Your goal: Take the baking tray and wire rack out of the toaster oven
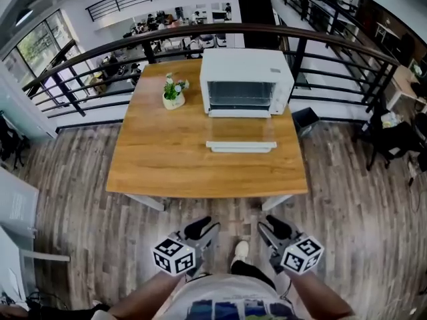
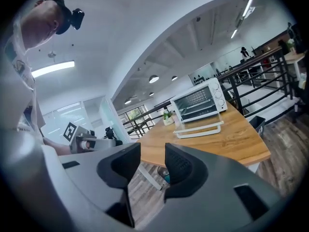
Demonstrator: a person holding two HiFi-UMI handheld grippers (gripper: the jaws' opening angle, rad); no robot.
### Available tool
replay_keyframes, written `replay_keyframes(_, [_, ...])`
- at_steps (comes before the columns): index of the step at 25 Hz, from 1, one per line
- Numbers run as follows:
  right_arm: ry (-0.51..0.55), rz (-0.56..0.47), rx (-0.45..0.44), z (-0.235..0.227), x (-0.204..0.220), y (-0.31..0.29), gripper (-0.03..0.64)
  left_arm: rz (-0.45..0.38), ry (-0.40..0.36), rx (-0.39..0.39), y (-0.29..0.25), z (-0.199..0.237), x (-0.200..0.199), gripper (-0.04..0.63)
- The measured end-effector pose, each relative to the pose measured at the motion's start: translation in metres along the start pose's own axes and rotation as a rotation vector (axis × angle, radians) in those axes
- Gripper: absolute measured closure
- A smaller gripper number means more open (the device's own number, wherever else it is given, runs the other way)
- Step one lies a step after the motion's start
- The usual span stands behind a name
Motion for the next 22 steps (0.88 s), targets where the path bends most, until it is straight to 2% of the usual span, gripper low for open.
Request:
replay_keyframes(6, [-0.112,-0.065,-0.039,-0.069,-0.044,-0.021,0.459,-0.014,0.072,-0.031,-0.062,0.009,-0.034,0.452])
replay_keyframes(11, [-0.148,-0.087,-0.027,-0.116,-0.065,-0.046,0.469,-0.016,0.096,-0.022,-0.108,0.025,-0.053,0.442])
replay_keyframes(19, [-0.143,-0.063,0.02,-0.161,-0.092,-0.107,0.499,-0.057,0.201,-0.006,-0.162,0.098,-0.089,0.442])
replay_keyframes(22, [-0.171,-0.076,0.054,-0.167,-0.106,-0.136,0.504,-0.065,0.246,0.007,-0.173,0.133,-0.108,0.443])
Point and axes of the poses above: the fingertips, and each gripper's own axes: y backward along the fingers, z to its left, x out of its underside, the point moved 3 cm from there along y, backward along the fingers, and after that the axes turned 4 degrees about -x, right-handed, at the moved point
